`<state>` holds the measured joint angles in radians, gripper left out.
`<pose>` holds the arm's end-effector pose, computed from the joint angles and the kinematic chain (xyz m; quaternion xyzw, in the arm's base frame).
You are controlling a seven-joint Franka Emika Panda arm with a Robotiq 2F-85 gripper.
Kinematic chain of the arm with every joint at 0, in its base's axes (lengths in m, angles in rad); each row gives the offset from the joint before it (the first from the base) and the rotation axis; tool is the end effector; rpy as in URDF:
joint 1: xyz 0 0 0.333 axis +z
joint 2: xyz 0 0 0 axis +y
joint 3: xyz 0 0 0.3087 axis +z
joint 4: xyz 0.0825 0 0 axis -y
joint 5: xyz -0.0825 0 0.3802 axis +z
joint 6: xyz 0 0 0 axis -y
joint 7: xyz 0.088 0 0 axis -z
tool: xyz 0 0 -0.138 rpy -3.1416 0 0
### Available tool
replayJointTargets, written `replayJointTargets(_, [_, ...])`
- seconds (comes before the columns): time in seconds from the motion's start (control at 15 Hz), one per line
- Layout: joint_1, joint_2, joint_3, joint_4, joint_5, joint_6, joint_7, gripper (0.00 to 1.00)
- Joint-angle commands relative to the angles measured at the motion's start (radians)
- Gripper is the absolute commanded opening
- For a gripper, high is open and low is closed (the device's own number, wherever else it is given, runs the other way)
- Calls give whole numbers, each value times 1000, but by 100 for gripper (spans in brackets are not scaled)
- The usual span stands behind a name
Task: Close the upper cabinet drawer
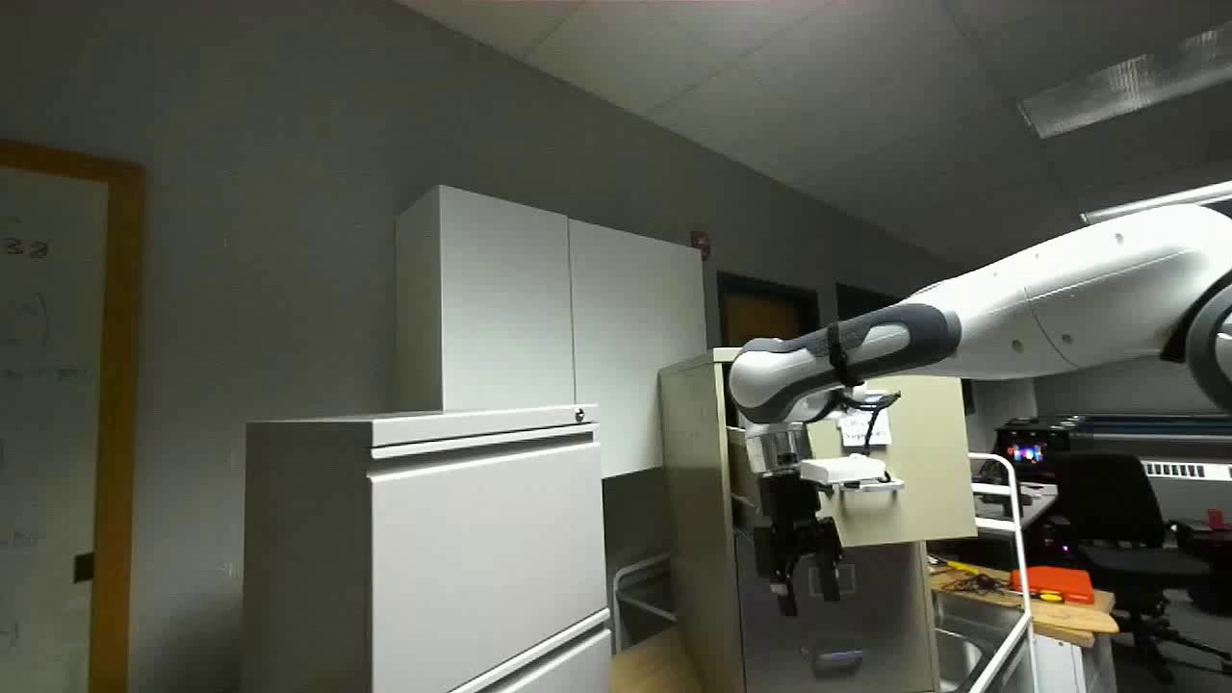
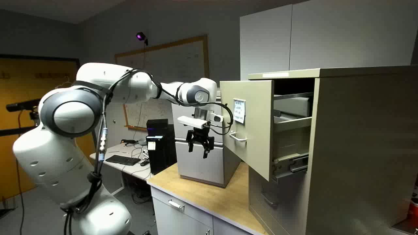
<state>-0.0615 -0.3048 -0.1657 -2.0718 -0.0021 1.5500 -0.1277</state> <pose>0.4197 -0.1027 0.5034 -0.9927 0.0429 0.1045 0.0422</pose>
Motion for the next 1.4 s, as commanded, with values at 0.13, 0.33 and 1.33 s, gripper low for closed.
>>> replayJointTargets(0.13, [-14, 0, 11, 4, 3, -2, -4, 100])
replayJointTargets(0.33, [-14, 0, 11, 4, 3, -2, -4, 100])
replayJointTargets(1.33, [-51, -120, 100, -69, -179, 357, 287, 13])
